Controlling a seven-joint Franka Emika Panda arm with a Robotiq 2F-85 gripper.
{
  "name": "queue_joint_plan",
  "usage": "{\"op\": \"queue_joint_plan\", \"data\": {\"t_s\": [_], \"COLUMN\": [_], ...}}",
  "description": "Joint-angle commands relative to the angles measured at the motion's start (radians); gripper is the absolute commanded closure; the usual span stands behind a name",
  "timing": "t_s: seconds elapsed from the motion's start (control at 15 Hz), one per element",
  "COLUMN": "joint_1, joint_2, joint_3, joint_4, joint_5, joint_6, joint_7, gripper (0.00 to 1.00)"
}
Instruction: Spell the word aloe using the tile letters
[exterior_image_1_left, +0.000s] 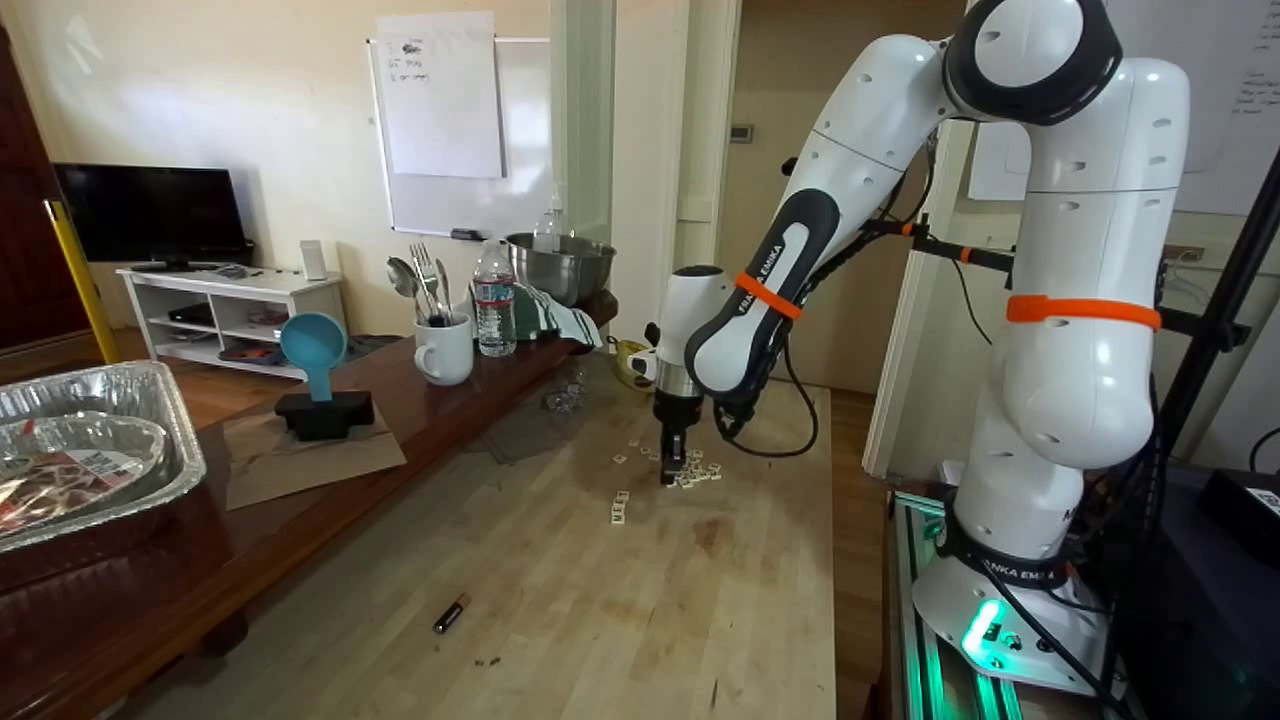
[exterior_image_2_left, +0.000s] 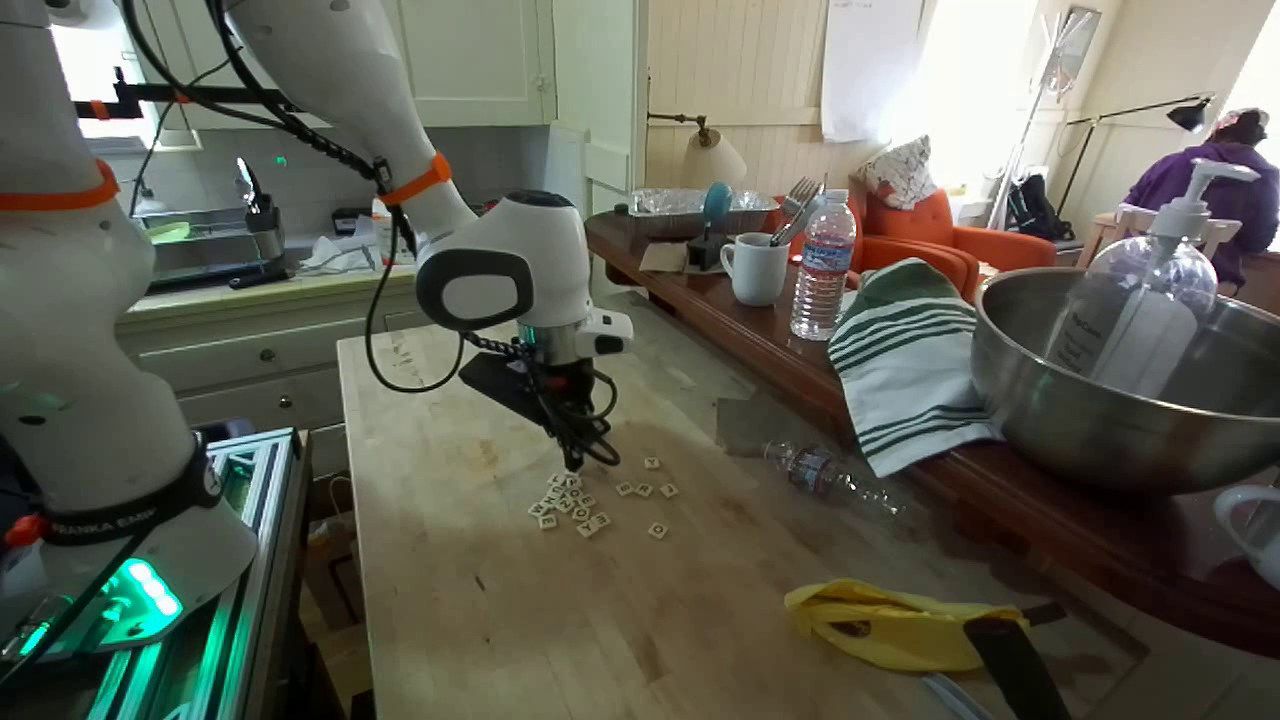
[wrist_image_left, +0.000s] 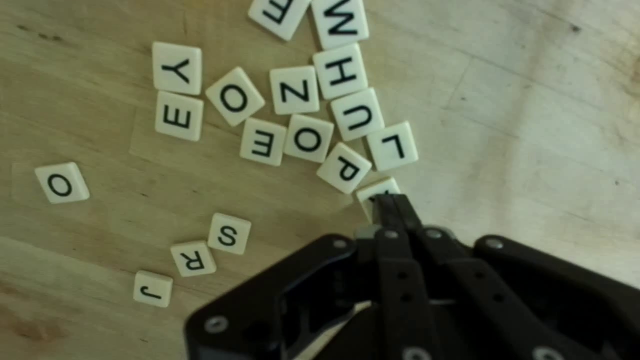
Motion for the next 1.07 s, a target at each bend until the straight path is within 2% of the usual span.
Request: {"op": "queue_joint_plan", "data": {"t_s": [0.0,0.47,0.8,1.0], "joint_1": [-0.008,-0.001,-0.008,-0.011], "joint_2": [0.037,0.021,-0.009,-0.027], "joint_3": [0.023,0.028,0.05,0.041], "joint_4": [-0.003,-0.018,-0.023,-0.031], "joint_5": [0.015,0.049,0.145,0.148], "joint_6": [-0.001,-0.014,-0.015,-0.012], "joint_7": [0.05,0.187,0.19,0.209], "gripper": [1.0,1.0,1.0,1.0]}}
